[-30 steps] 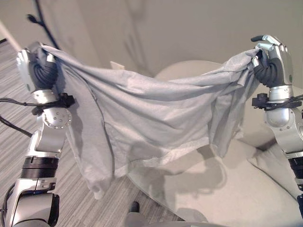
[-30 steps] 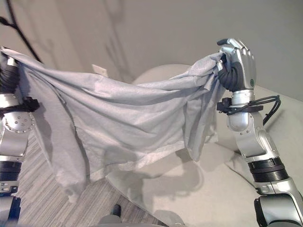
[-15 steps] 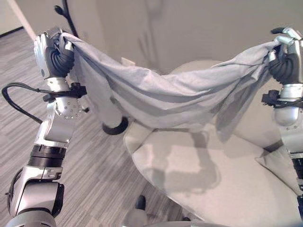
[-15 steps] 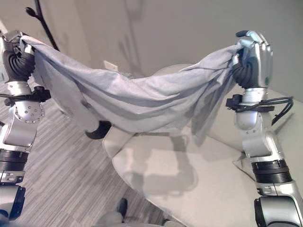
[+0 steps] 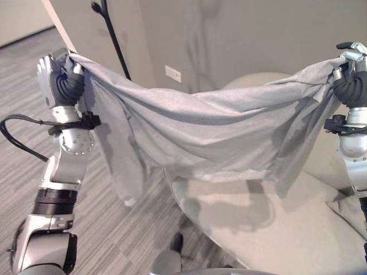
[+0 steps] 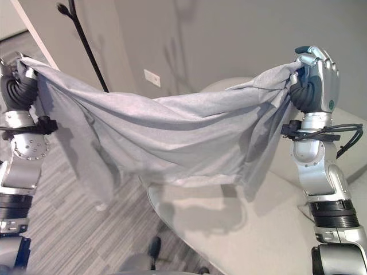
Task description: Hang the clothes on the sofa on the clothes rack.
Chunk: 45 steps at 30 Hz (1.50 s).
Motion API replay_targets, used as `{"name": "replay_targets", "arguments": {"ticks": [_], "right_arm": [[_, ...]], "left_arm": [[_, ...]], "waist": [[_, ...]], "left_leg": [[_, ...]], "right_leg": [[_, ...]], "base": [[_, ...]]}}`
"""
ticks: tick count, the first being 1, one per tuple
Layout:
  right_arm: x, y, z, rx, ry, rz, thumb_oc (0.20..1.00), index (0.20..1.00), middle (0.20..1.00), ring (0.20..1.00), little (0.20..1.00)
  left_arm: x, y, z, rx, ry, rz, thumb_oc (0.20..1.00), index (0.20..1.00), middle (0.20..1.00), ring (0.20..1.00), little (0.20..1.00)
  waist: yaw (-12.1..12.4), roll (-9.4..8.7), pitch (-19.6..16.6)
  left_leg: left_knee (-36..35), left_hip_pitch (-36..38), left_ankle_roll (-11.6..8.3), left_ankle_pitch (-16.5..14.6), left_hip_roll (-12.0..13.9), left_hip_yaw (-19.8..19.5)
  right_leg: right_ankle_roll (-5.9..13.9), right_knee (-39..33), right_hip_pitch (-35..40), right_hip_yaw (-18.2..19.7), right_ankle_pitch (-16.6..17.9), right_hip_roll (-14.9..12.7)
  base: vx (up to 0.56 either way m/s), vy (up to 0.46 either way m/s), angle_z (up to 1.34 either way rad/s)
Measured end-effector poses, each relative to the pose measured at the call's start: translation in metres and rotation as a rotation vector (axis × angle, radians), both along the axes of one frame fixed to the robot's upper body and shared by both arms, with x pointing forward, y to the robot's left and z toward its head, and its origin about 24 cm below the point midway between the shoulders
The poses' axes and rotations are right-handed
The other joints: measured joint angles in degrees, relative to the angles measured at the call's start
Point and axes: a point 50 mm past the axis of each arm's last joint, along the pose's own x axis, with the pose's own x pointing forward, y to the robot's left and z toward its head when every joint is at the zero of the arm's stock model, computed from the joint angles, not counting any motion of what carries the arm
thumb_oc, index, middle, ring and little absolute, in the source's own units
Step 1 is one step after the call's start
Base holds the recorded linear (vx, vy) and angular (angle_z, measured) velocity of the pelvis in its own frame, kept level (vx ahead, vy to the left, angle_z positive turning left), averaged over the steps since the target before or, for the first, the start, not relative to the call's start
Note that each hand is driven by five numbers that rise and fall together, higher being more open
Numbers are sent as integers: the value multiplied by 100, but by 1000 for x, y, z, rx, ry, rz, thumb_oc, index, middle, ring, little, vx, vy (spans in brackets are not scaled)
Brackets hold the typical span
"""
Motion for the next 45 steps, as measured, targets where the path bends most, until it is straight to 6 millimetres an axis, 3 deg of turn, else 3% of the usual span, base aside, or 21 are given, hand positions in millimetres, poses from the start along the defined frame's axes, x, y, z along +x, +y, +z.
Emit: {"name": "replay_targets", "arguments": {"ticks": [1,3,4,5,7,8,9,11,12,15,17,27,33,35,36,37,39,40,41,43,45], "right_arm": [[-1,-5,0,0,6,-14,200,200,200,200,200],[-8,0,10,-58,-26,2,200,200,200,200,200],[-6,10,-3,-16,-9,48,200,200,200,200,200],[-7,12,-6,-16,4,59,200,200,200,200,200],[-8,12,-7,-11,7,58,200,200,200,200,200],[-6,13,-4,2,-9,63,200,200,200,200,200],[-2,21,1,37,-41,86,200,200,200,200,200],[-1,21,3,52,-60,83,200,200,200,200,200],[-1,19,2,53,-59,73,200,200,200,200,200],[-2,14,5,41,-62,55,200,200,200,200,200],[-4,10,10,33,-80,43,200,200,200,200,200],[-4,1,4,31,-31,14,200,200,200,200,200],[-7,-3,4,13,-15,2,200,200,200,200,200],[-9,-8,5,5,-18,-12,200,200,200,200,200],[-10,-9,5,24,-25,-15,200,200,200,200,200],[-9,-9,4,22,-21,-11,200,200,200,200,200],[-11,-9,8,10,-32,-9,200,200,200,200,200],[-13,-10,7,19,-38,-13,200,200,200,200,200],[-18,-9,-1,31,-24,-8,200,200,200,200,200],[-18,-6,-6,57,-19,0,200,200,200,200,200],[-18,-6,-7,57,-12,1,200,200,200,200,200]], "left_arm": [[0,2,0,5,2,11,200,200,200,200,200],[3,-1,1,31,12,-1,200,200,200,200,200],[1,6,5,28,4,26,200,200,200,200,200],[3,4,1,-1,11,22,200,200,200,200,200],[6,-2,-3,10,32,0,200,200,200,200,200],[4,-4,10,39,-5,-5,200,200,200,200,200],[-1,0,23,68,-48,11,200,200,200,200,200],[-3,-5,29,72,-78,-5,200,200,200,200,200],[-2,-9,29,65,-86,-19,200,200,200,200,200],[1,-15,22,18,-82,-46,200,200,200,200,200],[4,-21,5,-24,-38,-72,200,200,200,200,200],[1,-31,-4,-44,-7,-127,200,200,200,200,200],[3,-30,-4,-36,-7,-126,200,200,200,200,200],[4,-25,5,-4,-16,-109,200,200,200,200,200],[7,-26,6,7,-16,-113,200,200,200,200,200],[9,-27,3,4,-2,-118,200,200,200,200,200],[9,-27,1,2,5,-118,200,200,200,200,200],[9,-26,4,5,-3,-118,200,200,200,200,200],[9,-27,6,-5,-13,-120,200,200,200,200,200],[9,-27,6,0,-10,-122,200,200,200,200,200],[8,-28,12,6,-30,-126,200,200,200,200,200]], "waist": [[-112,15,33],[-20,307,66],[-115,-87,98],[-193,-126,100],[-229,-107,107],[-55,-57,117],[121,-107,98],[17,22,142],[-52,123,140],[29,233,125],[127,240,82],[-50,210,28],[-157,232,99],[-259,33,205],[-328,226,185],[-286,256,174],[-192,380,154],[-194,352,146],[-344,81,136],[-385,162,133],[-351,181,133]], "left_leg": [[-663,112,-203,128,656,-90],[-1019,431,-747,381,891,-431],[-792,422,-556,247,334,-385],[-503,310,-551,169,61,-381],[-221,271,-274,36,-266,-305],[-235,302,21,-4,-436,-16],[-163,262,220,-80,-618,369],[-285,273,527,-14,-788,382],[-569,375,679,137,-762,352],[-1005,679,747,340,-814,361],[-1121,810,803,324,-1061,442],[-1198,1160,666,435,-1122,253],[-436,580,284,40,-889,209],[-294,118,148,-53,-269,163],[-840,-48,-139,126,446,-111],[-1011,-1,-185,149,582,-295],[-1029,108,-189,153,505,-392],[-883,46,-516,584,277,-377],[-455,-153,-273,451,-310,-161],[-495,-118,-3,555,-455,-25],[-598,-13,148,547,-549,74]], "right_leg": [[129,0,34,161,31,-70],[567,-98,61,615,155,-356],[472,-58,69,546,279,-810],[327,-14,123,508,551,-1029],[57,169,31,509,1106,-1310],[363,418,-476,492,1308,-1309],[252,364,-769,80,2216,-1457],[206,461,-853,262,2567,-1476],[690,842,-976,463,1666,-1259],[848,992,-865,415,485,-364],[512,435,-546,-19,144,66],[224,-189,232,394,57,217],[-133,-215,120,425,168,169],[-137,-219,23,473,152,0],[11,-219,33,531,80,74],[174,-218,41,717,56,-16],[397,-218,37,961,55,-262],[495,-217,48,1052,27,-507],[307,-81,-49,1030,275,-1023],[236,293,-418,1077,753,-1173],[474,156,-454,1102,661,-1138]], "base": [[357,732,-6],[538,1044,-70],[313,801,-42],[77,360,29],[-28,360,0],[-60,734,-93],[-41,737,-98],[2,462,-17],[33,356,25],[75,244,1],[112,229,-13],[80,126,11],[140,210,0],[409,510,-7],[492,617,-25],[454,674,-59],[277,519,-76],[181,498,-41],[102,325,-18],[21,249,-14],[37,427,-29]]}}
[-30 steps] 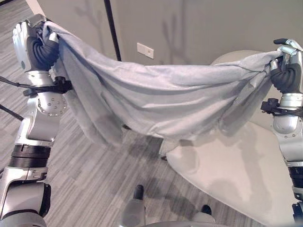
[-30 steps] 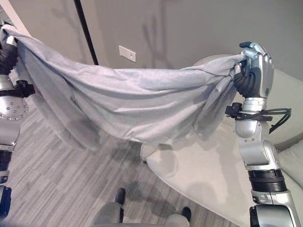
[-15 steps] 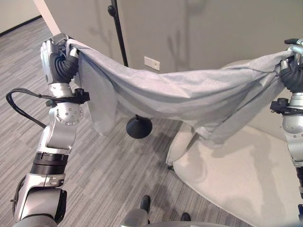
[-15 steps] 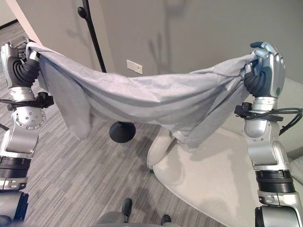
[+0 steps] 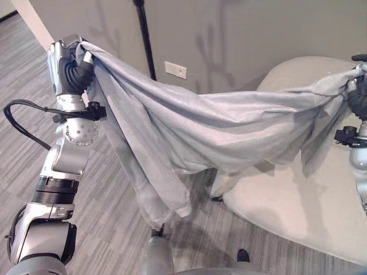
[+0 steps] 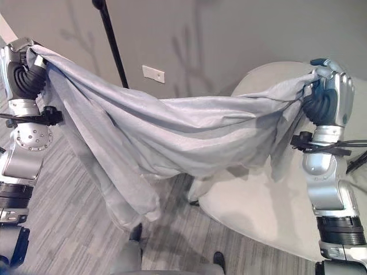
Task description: Hang the clothes on the sofa on the clothes rack.
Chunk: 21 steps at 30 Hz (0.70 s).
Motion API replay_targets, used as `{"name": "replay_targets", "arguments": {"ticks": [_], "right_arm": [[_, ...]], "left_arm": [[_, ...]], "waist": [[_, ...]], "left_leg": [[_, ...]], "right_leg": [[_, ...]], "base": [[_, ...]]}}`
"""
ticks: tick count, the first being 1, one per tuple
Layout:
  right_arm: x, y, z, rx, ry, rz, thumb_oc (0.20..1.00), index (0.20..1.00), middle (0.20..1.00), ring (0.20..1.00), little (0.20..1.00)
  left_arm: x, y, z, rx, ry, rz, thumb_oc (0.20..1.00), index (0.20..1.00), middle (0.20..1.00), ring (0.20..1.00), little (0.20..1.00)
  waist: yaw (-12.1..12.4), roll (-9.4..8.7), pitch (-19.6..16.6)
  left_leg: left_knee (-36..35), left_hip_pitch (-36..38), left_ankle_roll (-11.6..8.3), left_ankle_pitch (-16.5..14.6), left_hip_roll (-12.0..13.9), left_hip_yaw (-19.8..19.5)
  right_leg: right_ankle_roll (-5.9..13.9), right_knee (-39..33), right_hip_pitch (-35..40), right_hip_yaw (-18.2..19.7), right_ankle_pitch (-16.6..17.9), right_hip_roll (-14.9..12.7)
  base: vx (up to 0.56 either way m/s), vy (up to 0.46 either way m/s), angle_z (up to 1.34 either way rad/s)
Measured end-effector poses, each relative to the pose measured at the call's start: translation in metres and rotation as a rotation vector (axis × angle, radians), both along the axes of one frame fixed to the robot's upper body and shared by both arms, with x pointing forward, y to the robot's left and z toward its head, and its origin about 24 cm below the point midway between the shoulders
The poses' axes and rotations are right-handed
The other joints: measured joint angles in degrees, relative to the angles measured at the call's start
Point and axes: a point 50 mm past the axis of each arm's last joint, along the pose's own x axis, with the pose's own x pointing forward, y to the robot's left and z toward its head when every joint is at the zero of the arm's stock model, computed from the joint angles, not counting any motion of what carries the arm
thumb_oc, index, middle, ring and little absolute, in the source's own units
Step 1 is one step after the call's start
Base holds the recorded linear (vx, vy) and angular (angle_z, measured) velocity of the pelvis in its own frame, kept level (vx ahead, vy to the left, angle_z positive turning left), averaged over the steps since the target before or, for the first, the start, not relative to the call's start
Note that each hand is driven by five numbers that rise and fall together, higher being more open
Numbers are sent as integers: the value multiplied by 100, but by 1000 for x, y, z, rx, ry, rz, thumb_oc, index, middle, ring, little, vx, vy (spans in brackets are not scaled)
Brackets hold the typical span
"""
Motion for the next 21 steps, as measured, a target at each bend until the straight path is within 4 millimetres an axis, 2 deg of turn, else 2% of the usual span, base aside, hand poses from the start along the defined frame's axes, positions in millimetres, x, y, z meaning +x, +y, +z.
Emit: {"name": "replay_targets", "arguments": {"ticks": [1,2,3,4,5,6,7,8,9,10,11,13,15,18,20,21], "right_arm": [[2,4,2,12,-19,13,200,200,200,200,200],[5,9,5,35,-49,28,200,200,200,200,200],[5,9,6,35,-51,27,200,200,200,200,200],[5,8,7,29,-50,24,200,200,200,200,200],[5,7,7,26,-48,22,200,200,200,200,200],[5,8,6,25,-41,26,200,200,200,200,200],[5,9,6,23,-41,28,200,200,200,200,200],[6,10,6,21,-43,34,200,200,200,200,200],[6,11,6,17,-44,42,200,200,200,200,200],[6,10,7,11,-44,43,200,200,200,200,200],[7,8,7,6,-42,34,200,200,200,200,200],[8,0,-1,10,1,0,200,200,200,200,200],[8,-1,-3,11,15,-4,200,200,200,200,200],[8,-3,-1,12,8,-7,200,200,200,200,200],[8,-4,-2,12,16,-6,200,200,200,200,200],[8,-4,-2,8,24,-4,200,200,200,200,200]], "left_arm": [[-2,5,2,23,-3,22,200,200,200,200,200],[-3,11,1,38,12,52,200,200,200,200,200],[-4,10,3,42,5,47,200,200,200,200,200],[-4,7,4,42,-3,40,200,200,200,200,200],[-4,5,2,31,-4,31,200,200,200,200,200],[-5,2,-1,16,-5,18,200,200,200,200,200],[-6,3,-3,18,4,19,200,200,200,200,200],[-7,4,-4,16,9,21,200,200,200,200,200],[-9,6,-4,9,6,24,200,200,200,200,200],[-10,5,-6,7,11,21,200,200,200,200,200],[-8,3,-8,-8,14,11,200,200,200,200,200],[-4,-7,-18,-58,29,-22,200,200,200,200,200],[-4,-8,-20,-65,34,-29,200,200,200,200,200],[-6,-8,-20,-62,37,-33,200,200,200,200,200],[-8,-9,-19,-59,31,-39,200,200,200,200,200],[-10,-12,-19,-59,23,-54,200,200,200,200,200]], "waist": [[75,-35,10],[248,20,-30],[224,55,-47],[166,104,-59],[159,189,-67],[208,256,-72],[223,220,-94],[249,196,-109],[255,180,-119],[271,164,-128],[251,193,-127],[105,288,-139],[66,230,-144],[92,232,-150],[110,238,-149],[86,214,-138]], "left_leg": [[197,-75,191,-79,-83,327],[96,24,408,-237,-213,648],[-52,48,528,-212,-281,626],[-335,170,670,-91,-376,502],[-586,280,728,28,-359,484],[-889,486,658,220,-315,506],[-930,561,684,204,-371,542],[-984,657,713,200,-406,572],[-984,738,733,179,-410,589],[-984,785,732,172,-481,628],[-981,835,712,157,-558,610],[-980,972,683,180,-550,440],[-981,1106,594,117,-550,356],[-982,1234,531,114,-493,297],[-965,1287,484,110,-454,267],[-560,1104,304,-14,-447,165]], "right_leg": [[-176,165,-142,-338,750,20],[-220,202,-321,-855,1140,-68],[-227,259,-325,-902,1153,-100],[-132,444,-390,-817,1056,-61],[128,579,-486,-661,546,92],[146,657,-510,-398,-41,542],[134,504,-484,-382,-106,703],[223,314,-460,-364,-210,942],[26,-47,-396,-445,-254,1379],[-271,-219,-341,-610,-150,1465],[-295,-269,-211,-506,-127,1451],[-252,-112,-72,-379,-210,1458],[-192,-352,218,-344,-249,1453],[-331,-388,412,-336,-381,1537],[-340,-387,477,-335,-432,1585],[-473,-389,493,-346,-536,1615]], "base": [[118,383,-78],[151,491,-54],[158,484,-27],[88,222,30],[115,230,18],[119,181,6],[100,182,-7],[77,160,-9],[116,150,-15],[95,185,-3],[90,102,12],[60,40,40],[70,15,23],[103,9,12],[13,42,11],[39,98,18]]}}
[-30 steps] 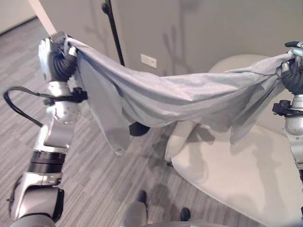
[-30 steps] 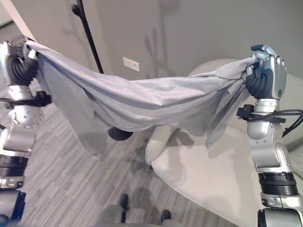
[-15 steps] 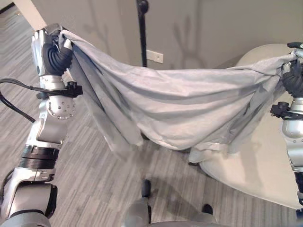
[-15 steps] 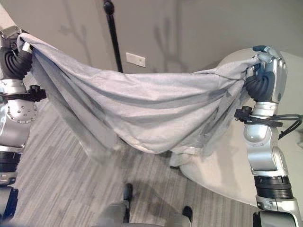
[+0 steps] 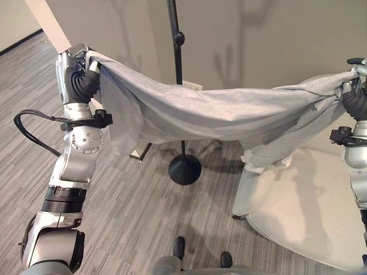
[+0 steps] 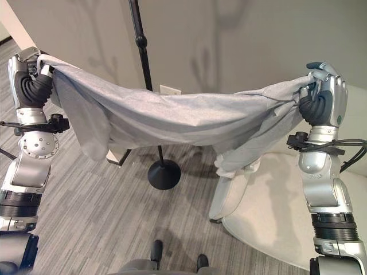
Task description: Hang the clothes on the sofa on the clothes rack.
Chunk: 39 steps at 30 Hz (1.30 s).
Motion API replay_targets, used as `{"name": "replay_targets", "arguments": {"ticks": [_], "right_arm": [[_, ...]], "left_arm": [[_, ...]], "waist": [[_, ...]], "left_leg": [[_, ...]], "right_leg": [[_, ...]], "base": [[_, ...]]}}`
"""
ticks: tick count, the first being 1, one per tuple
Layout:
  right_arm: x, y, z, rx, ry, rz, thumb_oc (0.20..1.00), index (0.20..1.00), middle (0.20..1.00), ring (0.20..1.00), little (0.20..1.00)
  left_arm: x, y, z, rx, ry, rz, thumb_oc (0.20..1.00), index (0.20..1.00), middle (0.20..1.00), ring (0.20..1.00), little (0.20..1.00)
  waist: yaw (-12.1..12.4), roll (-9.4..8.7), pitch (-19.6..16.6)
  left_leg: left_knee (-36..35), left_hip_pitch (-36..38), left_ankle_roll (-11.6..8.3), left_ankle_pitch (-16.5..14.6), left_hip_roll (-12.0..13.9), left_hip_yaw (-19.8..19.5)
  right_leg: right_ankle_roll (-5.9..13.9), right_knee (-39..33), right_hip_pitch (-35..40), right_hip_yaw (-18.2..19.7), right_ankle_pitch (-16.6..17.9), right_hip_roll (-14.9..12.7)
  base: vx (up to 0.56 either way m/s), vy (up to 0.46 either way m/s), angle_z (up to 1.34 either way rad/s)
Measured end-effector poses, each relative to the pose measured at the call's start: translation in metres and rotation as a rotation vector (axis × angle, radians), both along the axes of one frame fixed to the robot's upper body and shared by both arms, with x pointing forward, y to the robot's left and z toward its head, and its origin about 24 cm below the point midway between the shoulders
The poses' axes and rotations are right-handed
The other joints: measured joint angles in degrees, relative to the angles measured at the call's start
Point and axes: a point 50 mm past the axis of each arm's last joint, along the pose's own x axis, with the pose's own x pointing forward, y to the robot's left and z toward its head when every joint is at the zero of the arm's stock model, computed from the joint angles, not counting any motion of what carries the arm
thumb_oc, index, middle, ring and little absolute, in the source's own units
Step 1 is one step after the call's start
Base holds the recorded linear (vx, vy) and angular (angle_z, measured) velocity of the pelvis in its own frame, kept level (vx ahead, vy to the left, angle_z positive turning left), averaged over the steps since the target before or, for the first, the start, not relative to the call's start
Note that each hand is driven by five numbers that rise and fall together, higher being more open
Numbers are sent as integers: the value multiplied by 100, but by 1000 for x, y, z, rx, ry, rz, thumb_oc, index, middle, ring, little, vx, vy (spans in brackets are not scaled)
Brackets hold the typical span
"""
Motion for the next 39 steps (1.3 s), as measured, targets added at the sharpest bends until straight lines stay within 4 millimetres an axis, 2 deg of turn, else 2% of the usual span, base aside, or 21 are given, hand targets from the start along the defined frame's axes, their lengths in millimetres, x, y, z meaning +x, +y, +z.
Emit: {"name": "replay_targets", "arguments": {"ticks": [3,7,9,11,12,14,21,25,27,28,29,30,31,32,33,34,36,39], "right_arm": [[-2,-4,1,-17,9,-13,200,200,200,200,200],[-4,-8,2,-19,5,-25,200,200,200,200,200],[-5,-10,6,-25,1,-27,200,200,200,200,200],[-5,-11,5,-27,3,-32,200,200,200,200,200],[-7,-10,3,-29,9,-27,200,200,200,200,200],[-9,-8,1,-31,13,-18,200,200,200,200,200],[-8,-4,14,-29,-40,-8,200,200,200,200,200],[-4,1,21,-29,-66,11,200,200,200,200,200],[1,9,17,-16,-51,35,200,200,200,200,200],[1,10,15,-18,-43,42,200,200,200,200,200],[1,10,16,-19,-49,42,200,200,200,200,200],[1,10,16,-18,-48,41,200,200,200,200,200],[1,10,16,-19,-48,43,200,200,200,200,200],[0,8,15,-34,-45,30,200,200,200,200,200],[-1,7,16,-42,-45,24,200,200,200,200,200],[-3,6,16,-43,-48,21,200,200,200,200,200],[-3,6,17,-42,-53,22,200,200,200,200,200],[-2,6,15,-42,-42,25,200,200,200,200,200]], "left_arm": [[0,1,-5,0,23,-1,200,200,200,200,200],[0,1,-5,2,26,0,200,200,200,200,200],[1,1,-6,1,29,2,200,200,200,200,200],[2,2,-7,-3,34,3,200,200,200,200,200],[2,2,-7,0,40,2,200,200,200,200,200],[1,5,-7,3,39,10,200,200,200,200,200],[-1,7,5,44,11,18,200,200,200,200,200],[-2,8,9,59,2,24,200,200,200,200,200],[-2,9,10,59,2,25,200,200,200,200,200],[-2,8,10,59,-1,24,200,200,200,200,200],[-2,7,10,52,-7,20,200,200,200,200,200],[-2,6,9,46,-5,17,200,200,200,200,200],[-1,6,8,32,-7,15,200,200,200,200,200],[0,4,7,33,0,11,200,200,200,200,200],[0,4,7,37,5,10,200,200,200,200,200],[0,3,5,32,9,8,200,200,200,200,200],[-2,0,3,27,5,-6,200,200,200,200,200],[-7,3,7,14,-23,-1,200,200,200,200,200]], "waist": [[6,76,6],[46,105,18],[29,109,50],[31,89,91],[40,55,113],[92,54,115],[65,77,106],[95,120,94],[113,155,93],[105,127,79],[86,121,71],[50,108,73],[75,143,81],[-40,160,81],[-76,111,71],[-145,91,69],[-55,172,37],[-13,183,34]], "left_leg": [[235,-185,-88,-65,92,9],[121,-257,-120,-87,196,-5],[114,-405,-139,-120,159,24],[141,-370,-113,-114,114,73],[184,-330,14,-146,75,132],[280,-320,112,-282,30,175],[-23,-93,261,-284,-157,467],[-146,-87,353,-226,-130,640],[-343,150,417,-195,-61,787],[-338,197,417,-197,-76,805],[-383,259,429,-234,-104,760],[-425,323,447,-226,-121,749],[-426,325,470,-213,-60,765],[-427,333,466,-198,6,610],[-429,352,448,-192,-37,568],[-430,412,445,-194,-88,439],[-429,543,360,-234,-38,436],[-429,593,265,-246,16,360]], "right_leg": [[-91,4,-7,-35,41,51],[-94,3,-128,-18,112,104],[-286,2,-208,-24,107,39],[-184,2,-218,-19,176,1],[-142,4,-200,99,205,-28],[-119,8,-172,211,195,-96],[-46,24,-228,329,212,-315],[-15,325,-524,323,193,-296],[53,699,-639,98,147,-213],[56,706,-601,136,145,-234],[173,851,-660,152,50,-183],[210,930,-726,153,15,-180],[306,1287,-949,131,-191,-131],[189,1074,-1111,352,-260,195],[93,834,-1092,367,-53,246],[-241,680,-976,309,250,254],[-253,93,-552,261,568,306],[-275,-3,-411,133,606,369]], "base": [[95,80,12],[172,118,-1],[174,131,3],[263,219,-3],[392,327,-16],[281,267,-17],[137,234,-17],[86,167,-28],[127,135,-34],[163,162,-23],[72,40,-11],[124,54,-16],[122,24,17],[151,34,33],[93,18,70],[79,-2,46],[101,-28,15],[90,-38,15]]}}
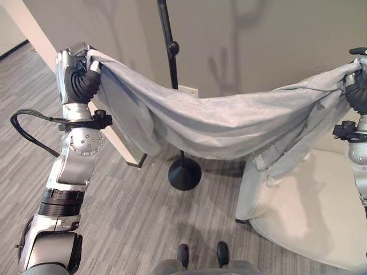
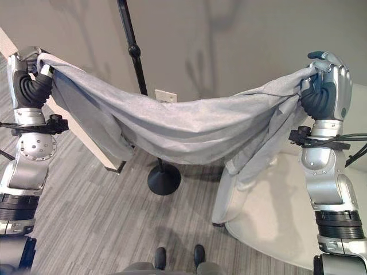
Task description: Hang the clothes on the sofa on the clothes rack.
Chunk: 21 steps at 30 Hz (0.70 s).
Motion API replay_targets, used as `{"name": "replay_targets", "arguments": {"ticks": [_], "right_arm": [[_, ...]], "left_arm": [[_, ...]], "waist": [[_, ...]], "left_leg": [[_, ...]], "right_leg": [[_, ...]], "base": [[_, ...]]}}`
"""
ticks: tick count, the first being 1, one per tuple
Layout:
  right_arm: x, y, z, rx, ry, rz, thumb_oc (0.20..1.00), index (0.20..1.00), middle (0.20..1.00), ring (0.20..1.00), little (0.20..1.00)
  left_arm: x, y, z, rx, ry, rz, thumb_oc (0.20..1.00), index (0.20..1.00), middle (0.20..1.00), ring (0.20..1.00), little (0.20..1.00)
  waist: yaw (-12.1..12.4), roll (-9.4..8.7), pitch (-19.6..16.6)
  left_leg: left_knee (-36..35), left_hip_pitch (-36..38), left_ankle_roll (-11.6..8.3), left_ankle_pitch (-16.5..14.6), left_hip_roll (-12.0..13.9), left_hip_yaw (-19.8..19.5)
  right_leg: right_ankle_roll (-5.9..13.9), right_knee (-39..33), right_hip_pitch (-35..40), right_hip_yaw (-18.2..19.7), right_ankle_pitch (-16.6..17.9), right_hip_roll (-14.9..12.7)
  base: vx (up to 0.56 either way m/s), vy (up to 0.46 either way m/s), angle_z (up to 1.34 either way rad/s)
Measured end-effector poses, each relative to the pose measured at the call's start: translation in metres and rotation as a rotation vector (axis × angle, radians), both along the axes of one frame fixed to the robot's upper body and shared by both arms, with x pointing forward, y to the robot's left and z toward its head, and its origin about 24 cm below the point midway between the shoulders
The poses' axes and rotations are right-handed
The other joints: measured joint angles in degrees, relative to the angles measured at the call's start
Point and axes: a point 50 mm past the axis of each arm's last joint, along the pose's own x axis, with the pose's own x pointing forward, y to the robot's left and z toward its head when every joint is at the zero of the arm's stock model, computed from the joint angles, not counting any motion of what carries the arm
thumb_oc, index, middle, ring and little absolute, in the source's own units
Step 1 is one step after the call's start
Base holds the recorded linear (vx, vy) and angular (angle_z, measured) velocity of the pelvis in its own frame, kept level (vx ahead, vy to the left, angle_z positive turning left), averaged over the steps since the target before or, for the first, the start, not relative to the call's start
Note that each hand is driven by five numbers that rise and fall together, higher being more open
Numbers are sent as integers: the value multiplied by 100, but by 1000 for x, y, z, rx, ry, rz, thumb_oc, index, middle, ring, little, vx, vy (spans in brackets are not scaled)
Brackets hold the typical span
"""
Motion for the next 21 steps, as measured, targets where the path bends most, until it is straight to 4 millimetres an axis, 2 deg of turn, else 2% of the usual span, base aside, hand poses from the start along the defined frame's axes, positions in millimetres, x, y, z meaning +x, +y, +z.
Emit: {"name": "replay_targets", "arguments": {"ticks": [5,7,8,9,10,12,14,15,16,17,19,20,21], "right_arm": [[-1,-1,-5,-5,36,2,200,200,200,200,200],[-1,-2,-7,-4,46,3,200,200,200,200,200],[-2,-3,-8,6,51,11,200,200,200,200,200],[-2,-4,-7,6,51,10,200,200,200,200,200],[-4,-8,-9,11,57,-5,200,200,200,200,200],[-5,-9,-10,13,58,-10,200,200,200,200,200],[-6,-9,-8,11,49,-13,200,200,200,200,200],[-6,-10,-9,17,44,-19,200,200,200,200,200],[-6,-10,-10,20,46,-21,200,200,200,200,200],[-7,-10,-9,14,42,-19,200,200,200,200,200],[-13,-11,-11,11,41,-25,200,200,200,200,200],[-15,-10,-11,11,40,-20,200,200,200,200,200],[-15,-9,-11,10,40,-17,200,200,200,200,200]], "left_arm": [[0,1,-4,-8,11,3,200,200,200,200,200],[0,1,-4,-10,12,3,200,200,200,200,200],[1,1,-7,-20,20,2,200,200,200,200,200],[2,1,-8,-24,26,3,200,200,200,200,200],[2,1,-10,-25,35,3,200,200,200,200,200],[2,1,-10,-24,35,3,200,200,200,200,200],[2,0,-8,-22,27,-1,200,200,200,200,200],[4,0,-10,-21,33,-3,200,200,200,200,200],[6,0,-12,-22,45,-1,200,200,200,200,200],[5,0,-13,-21,47,-1,200,200,200,200,200],[5,0,-12,-19,49,-2,200,200,200,200,200],[5,1,-13,-19,53,1,200,200,200,200,200],[4,1,-12,-19,51,3,200,200,200,200,200]], "waist": [[-2,-26,-4],[-42,-135,12],[-44,-309,90],[-39,-364,128],[-27,-350,133],[-31,-329,135],[-31,-179,109],[-43,-125,123],[-41,-167,137],[-23,-125,120],[-29,-90,112],[-5,-111,100],[13,-129,89]], "left_leg": [[98,59,-94,-24,63,-138],[529,-199,-252,-128,33,-220],[1418,-717,-349,-195,-70,-189],[1743,-937,-362,-237,-106,-165],[1769,-1030,-385,-303,-76,-14],[1624,-1050,-386,-305,-50,-14],[1042,-1145,-423,-286,158,-16],[910,-1263,-629,-133,176,-25],[743,-1236,-638,-110,148,-30],[523,-1202,-664,-22,212,51],[430,-1083,-229,305,78,430],[425,-983,-39,247,-35,505],[405,-889,52,184,-128,576]], "right_leg": [[18,1,154,-112,-71,72],[-42,1,137,-159,-170,26],[-186,1,124,-179,-210,-133],[-264,2,140,-206,-177,-184],[-329,3,174,-280,-165,-193],[-355,3,198,-313,-231,-186],[-331,28,123,-299,-251,-142],[-271,6,96,-220,-320,-205],[-280,12,46,-146,-329,-289],[-199,13,8,-99,-331,-333],[-22,11,92,18,-400,-534],[46,12,165,29,-366,-655],[74,17,225,24,-356,-745]], "base": [[79,-70,14],[14,24,27],[74,57,30],[122,55,31],[163,79,26],[121,62,14],[294,159,1],[410,222,1],[365,202,-13],[305,200,-15],[298,207,-8],[312,212,-16],[237,207,-22]]}}
